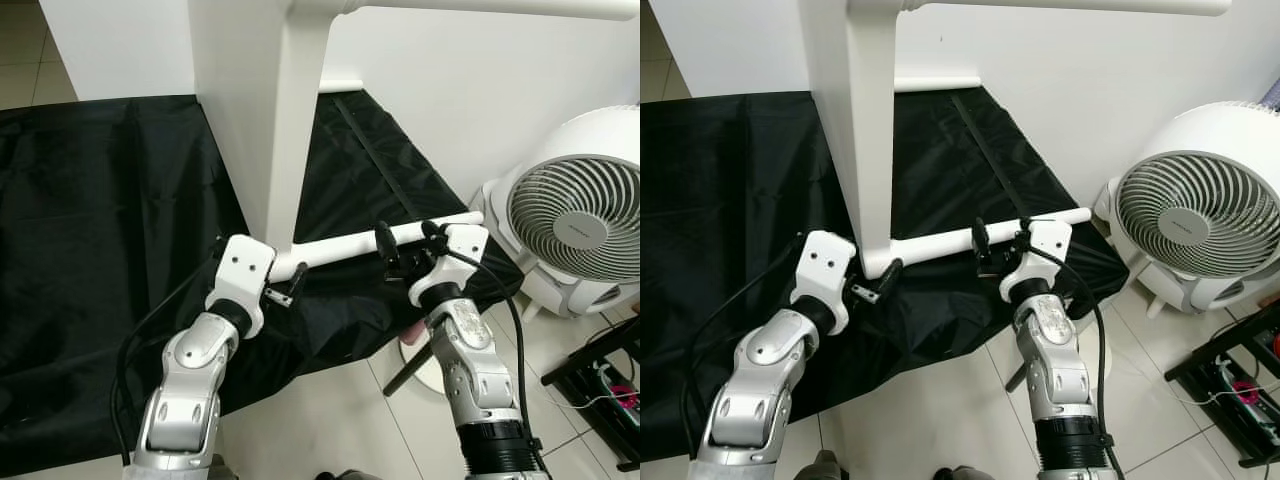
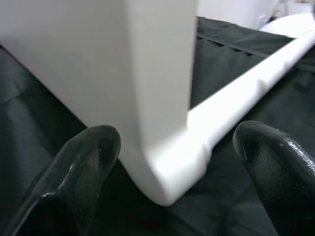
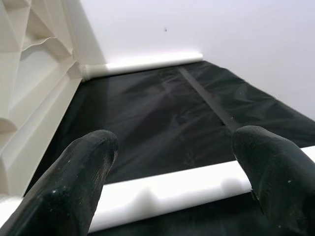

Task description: Building children table

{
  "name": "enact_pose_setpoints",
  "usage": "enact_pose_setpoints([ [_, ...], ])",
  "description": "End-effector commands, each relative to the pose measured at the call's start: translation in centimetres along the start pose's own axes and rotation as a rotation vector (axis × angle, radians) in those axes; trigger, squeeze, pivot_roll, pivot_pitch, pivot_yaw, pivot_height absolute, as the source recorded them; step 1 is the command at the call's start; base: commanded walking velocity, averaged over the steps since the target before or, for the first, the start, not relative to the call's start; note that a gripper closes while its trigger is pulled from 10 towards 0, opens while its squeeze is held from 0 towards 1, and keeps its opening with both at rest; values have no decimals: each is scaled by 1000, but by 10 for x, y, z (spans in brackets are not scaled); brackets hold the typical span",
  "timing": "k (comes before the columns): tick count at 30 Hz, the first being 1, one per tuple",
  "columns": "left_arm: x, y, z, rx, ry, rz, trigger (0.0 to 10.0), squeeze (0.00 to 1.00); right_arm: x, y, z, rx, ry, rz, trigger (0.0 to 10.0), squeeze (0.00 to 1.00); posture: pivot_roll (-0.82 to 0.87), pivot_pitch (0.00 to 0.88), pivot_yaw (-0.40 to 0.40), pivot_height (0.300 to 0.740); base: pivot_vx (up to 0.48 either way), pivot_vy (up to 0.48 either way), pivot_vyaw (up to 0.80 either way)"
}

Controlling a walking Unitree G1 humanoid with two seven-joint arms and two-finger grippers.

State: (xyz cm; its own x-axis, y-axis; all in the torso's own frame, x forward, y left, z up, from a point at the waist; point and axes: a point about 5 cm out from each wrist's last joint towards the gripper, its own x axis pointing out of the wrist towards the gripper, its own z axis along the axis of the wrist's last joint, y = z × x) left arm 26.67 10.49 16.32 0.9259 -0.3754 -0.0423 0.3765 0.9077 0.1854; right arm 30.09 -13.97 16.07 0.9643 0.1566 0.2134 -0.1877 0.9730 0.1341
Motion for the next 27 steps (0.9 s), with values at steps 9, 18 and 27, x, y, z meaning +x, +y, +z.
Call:
enact_pose_setpoints([
  [9,9,11,2,-5,67,398,10000,0,6,7,7,4,-15,-14,10000,0,154,79,-82,740,0,0,0],
  [18,10,14,4,7,77,409,10000,0,9,8,6,1,-17,-23,10000,0,181,98,-84,740,0,0,0],
  [27,8,13,5,8,85,418,10000,0,14,10,9,-6,-16,-7,10000,0,182,109,-96,740,0,0,0],
])
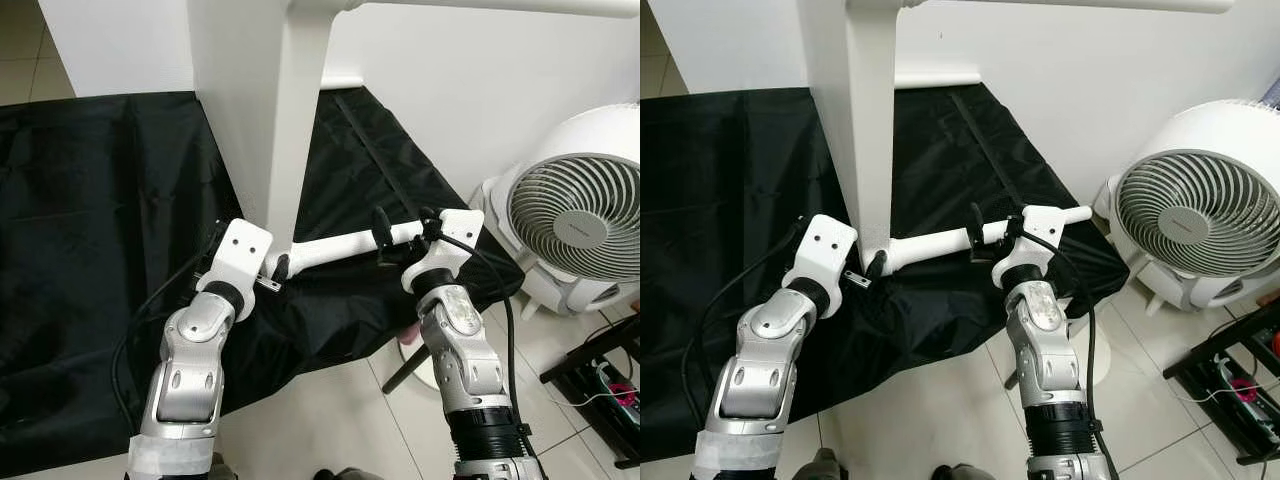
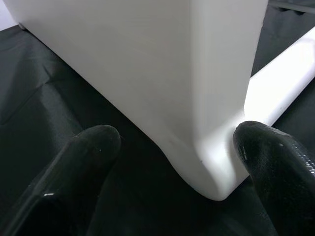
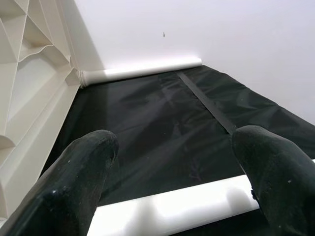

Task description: Building children table

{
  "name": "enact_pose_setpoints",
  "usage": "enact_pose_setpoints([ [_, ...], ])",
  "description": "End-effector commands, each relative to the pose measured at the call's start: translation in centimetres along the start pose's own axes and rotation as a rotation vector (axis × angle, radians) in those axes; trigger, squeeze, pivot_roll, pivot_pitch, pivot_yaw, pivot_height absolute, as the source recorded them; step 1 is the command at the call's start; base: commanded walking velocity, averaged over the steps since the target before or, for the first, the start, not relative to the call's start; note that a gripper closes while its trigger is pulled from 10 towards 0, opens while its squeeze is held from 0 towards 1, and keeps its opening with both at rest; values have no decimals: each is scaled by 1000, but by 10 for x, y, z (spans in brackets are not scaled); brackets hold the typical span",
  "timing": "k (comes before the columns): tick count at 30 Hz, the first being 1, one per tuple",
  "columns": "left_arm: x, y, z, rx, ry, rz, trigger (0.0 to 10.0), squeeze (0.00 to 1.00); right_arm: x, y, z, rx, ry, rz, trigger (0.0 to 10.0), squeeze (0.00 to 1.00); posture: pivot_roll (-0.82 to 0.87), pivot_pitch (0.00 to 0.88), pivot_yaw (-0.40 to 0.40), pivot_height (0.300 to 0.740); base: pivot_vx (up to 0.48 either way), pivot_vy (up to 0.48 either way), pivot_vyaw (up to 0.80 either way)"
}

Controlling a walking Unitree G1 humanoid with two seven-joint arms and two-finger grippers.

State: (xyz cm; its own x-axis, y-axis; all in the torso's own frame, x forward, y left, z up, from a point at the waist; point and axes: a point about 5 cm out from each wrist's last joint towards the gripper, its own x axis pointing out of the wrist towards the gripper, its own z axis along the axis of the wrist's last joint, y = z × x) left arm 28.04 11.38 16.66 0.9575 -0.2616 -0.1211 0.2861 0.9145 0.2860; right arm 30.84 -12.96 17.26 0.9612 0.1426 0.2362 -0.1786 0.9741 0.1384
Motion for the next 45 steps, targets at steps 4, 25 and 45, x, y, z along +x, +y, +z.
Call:
enact_pose_setpoints([
  [4,-1,-2,5,-106,-8,302,10000,0,3,1,1,-24,9,2,10000,0,175,108,-97,740,0,0,0],
  [25,-4,-15,22,-53,-145,58,10000,0,6,-3,2,-105,6,-38,10000,0,141,86,-62,740,0,0,0],
  [45,-21,20,16,9,-149,72,10000,0,20,-2,0,-165,27,3,10000,0,159,64,-95,740,0,0,0],
])
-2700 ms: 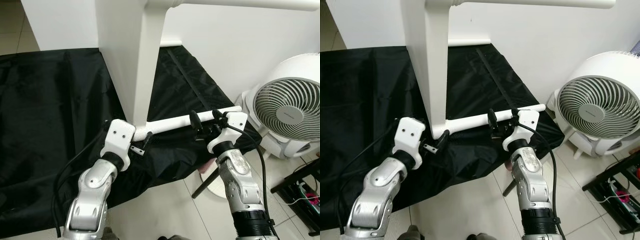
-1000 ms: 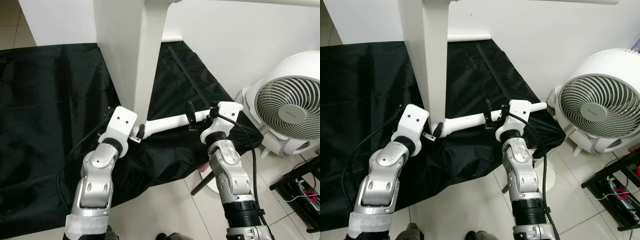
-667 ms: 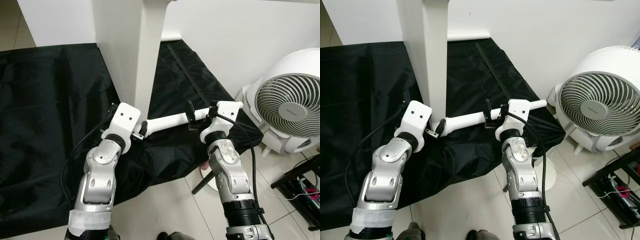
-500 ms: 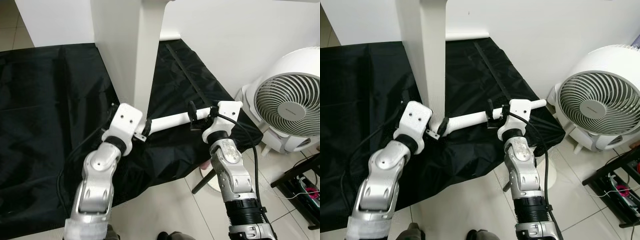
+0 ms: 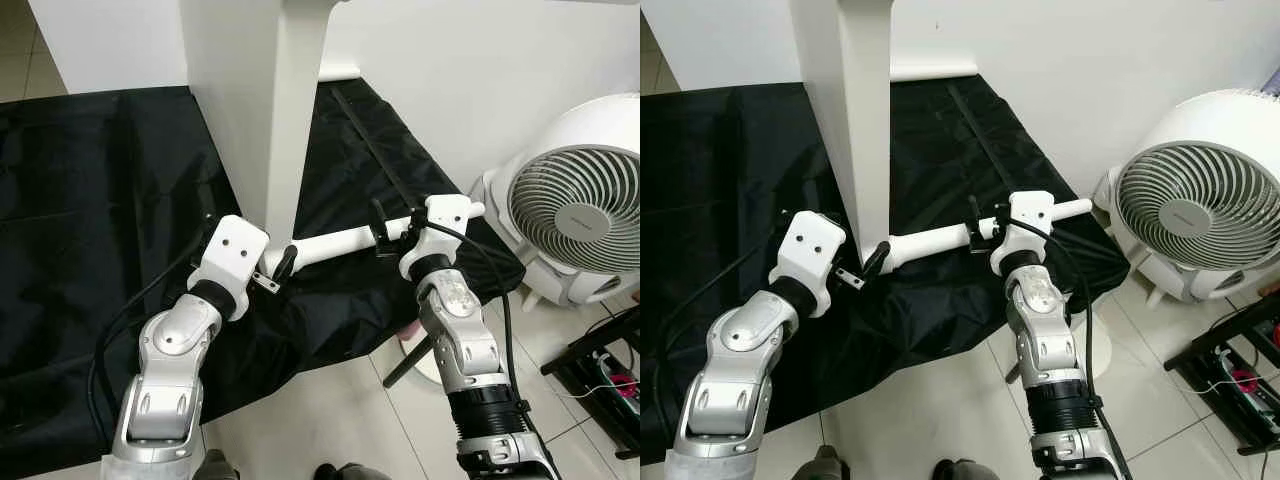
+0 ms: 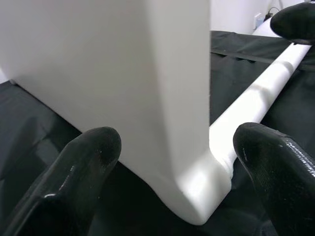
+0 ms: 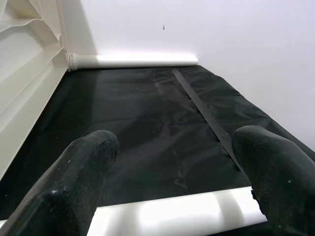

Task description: Building children table

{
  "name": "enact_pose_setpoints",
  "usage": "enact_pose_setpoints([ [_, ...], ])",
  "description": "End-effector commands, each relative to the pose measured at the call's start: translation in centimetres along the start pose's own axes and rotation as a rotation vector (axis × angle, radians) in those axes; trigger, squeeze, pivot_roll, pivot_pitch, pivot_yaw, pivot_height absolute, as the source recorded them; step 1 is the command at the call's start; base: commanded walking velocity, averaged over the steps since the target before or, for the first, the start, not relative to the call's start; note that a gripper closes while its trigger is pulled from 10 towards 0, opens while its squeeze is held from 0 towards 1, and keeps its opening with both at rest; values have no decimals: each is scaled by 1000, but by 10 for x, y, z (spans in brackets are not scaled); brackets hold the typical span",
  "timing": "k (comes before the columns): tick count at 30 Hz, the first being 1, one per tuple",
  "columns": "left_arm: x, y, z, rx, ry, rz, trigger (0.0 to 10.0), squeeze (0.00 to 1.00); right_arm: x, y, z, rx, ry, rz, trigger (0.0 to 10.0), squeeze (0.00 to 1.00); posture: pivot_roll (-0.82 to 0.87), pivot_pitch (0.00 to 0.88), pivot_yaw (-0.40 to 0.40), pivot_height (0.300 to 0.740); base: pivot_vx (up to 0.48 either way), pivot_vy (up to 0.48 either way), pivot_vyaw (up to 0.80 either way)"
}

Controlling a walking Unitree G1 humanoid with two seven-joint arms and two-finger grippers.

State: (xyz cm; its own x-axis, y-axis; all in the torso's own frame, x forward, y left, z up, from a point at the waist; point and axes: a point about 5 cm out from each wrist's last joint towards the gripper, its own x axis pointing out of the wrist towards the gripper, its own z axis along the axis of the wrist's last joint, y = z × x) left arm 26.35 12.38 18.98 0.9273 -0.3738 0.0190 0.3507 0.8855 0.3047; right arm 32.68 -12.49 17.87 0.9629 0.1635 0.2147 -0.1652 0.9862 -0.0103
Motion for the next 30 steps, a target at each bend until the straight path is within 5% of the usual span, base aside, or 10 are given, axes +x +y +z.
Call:
enact_pose_setpoints([
  [1,0,13,-4,0,30,181,10000,0,1,-5,-2,-17,8,-20,10000,0,159,64,-95,740,0,0,0],
  [18,5,46,-9,-31,76,392,10000,0,19,-10,3,-81,0,-36,10000,0,157,80,-98,740,0,0,0],
  [25,-7,56,-3,39,36,267,10000,0,19,-14,2,-107,-1,-14,10000,0,156,98,-98,740,0,0,0],
  [30,-9,44,6,58,-29,117,10000,0,18,-17,0,-115,2,-9,10000,0,160,104,-93,740,0,0,0],
])
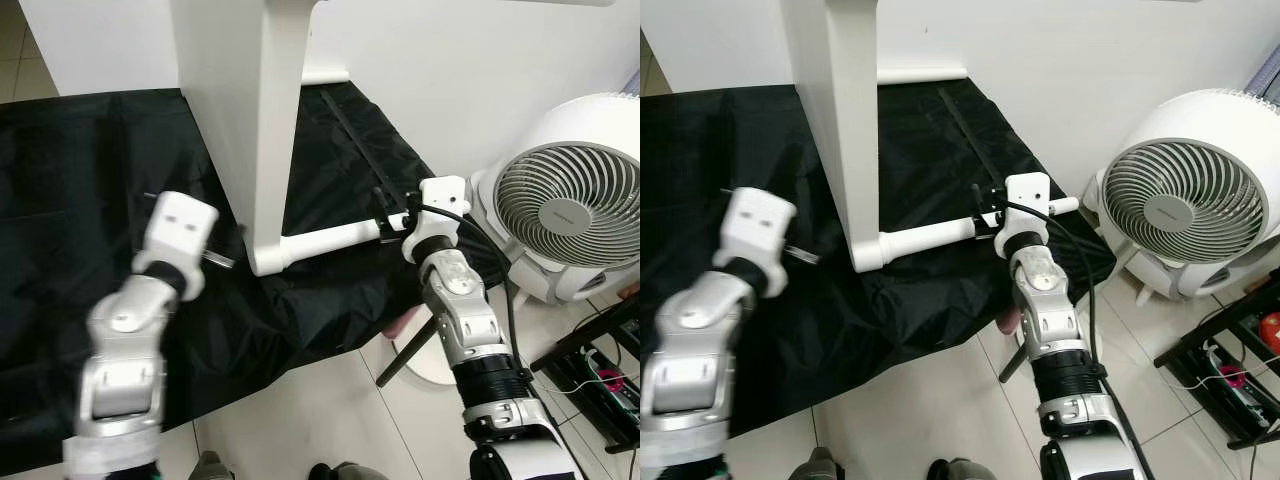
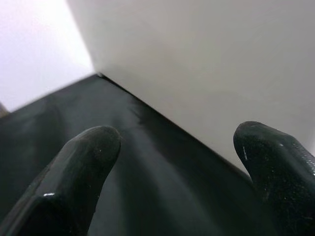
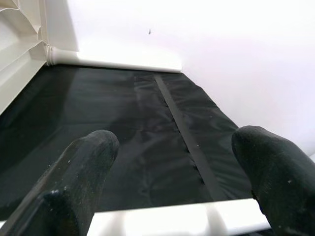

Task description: Building children table

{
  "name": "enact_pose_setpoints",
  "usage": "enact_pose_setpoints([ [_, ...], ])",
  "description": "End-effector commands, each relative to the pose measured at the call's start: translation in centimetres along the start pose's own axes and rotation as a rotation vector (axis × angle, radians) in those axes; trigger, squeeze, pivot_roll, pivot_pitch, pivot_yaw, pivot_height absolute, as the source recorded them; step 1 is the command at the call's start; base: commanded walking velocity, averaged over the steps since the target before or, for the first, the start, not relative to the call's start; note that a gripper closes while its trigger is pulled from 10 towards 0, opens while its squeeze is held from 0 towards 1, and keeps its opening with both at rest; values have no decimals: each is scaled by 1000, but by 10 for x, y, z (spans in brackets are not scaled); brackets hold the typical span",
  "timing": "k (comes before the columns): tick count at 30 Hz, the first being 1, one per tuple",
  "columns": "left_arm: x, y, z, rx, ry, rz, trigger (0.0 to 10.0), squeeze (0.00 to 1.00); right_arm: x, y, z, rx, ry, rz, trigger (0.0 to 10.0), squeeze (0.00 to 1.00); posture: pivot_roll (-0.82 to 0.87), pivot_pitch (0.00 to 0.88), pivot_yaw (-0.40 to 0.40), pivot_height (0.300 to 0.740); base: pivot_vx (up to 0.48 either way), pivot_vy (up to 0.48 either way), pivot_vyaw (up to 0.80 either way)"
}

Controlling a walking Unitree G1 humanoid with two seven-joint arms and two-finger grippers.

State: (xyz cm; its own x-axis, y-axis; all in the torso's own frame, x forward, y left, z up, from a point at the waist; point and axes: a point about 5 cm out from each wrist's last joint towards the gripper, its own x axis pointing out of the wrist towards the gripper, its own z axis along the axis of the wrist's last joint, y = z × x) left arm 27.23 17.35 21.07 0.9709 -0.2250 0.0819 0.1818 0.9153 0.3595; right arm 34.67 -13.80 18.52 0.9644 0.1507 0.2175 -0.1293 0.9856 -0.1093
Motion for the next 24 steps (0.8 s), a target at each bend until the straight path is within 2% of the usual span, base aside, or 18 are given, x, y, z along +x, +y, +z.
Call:
enact_pose_setpoints([
  [1,-1,-12,2,-16,-30,-78,10000,0,-1,-1,-3,-12,3,5,10000,0,160,104,-93,740,0,0,0],
  [7,-1,-18,2,5,-38,-132,10000,0,0,-1,-4,-14,0,0,10000,0,159,101,-86,740,0,0,0],
  [11,8,-16,-4,6,4,-59,10000,0,0,-1,-4,-10,-4,-15,10000,0,159,100,-85,740,0,0,0],
  [12,22,-14,-8,-20,42,21,10000,0,4,0,-2,4,-9,-35,10000,0,155,102,-84,740,0,0,0],
  [13,22,-14,-8,-20,42,21,10000,0,4,0,-2,4,-9,-35,10000,0,155,102,-84,740,0,0,0],
  [14,38,-15,-9,-63,78,90,10000,0,9,2,1,13,-11,-53,10000,0,156,111,-82,740,0,0,0],
  [16,57,-16,-5,-104,103,156,10000,0,18,8,6,24,-20,-57,10000,0,156,115,-79,740,0,0,0],
  [17,62,-16,-2,-99,103,172,10000,0,22,11,9,22,-29,-45,10000,0,156,117,-77,740,0,0,0],
  [21,66,-15,1,-91,97,196,10000,0,26,16,13,17,-45,-23,10000,0,156,123,-73,740,0,0,0],
  [24,79,-10,8,-61,92,256,10000,0,36,30,24,22,-85,33,10000,0,161,135,-77,740,0,0,0],
])
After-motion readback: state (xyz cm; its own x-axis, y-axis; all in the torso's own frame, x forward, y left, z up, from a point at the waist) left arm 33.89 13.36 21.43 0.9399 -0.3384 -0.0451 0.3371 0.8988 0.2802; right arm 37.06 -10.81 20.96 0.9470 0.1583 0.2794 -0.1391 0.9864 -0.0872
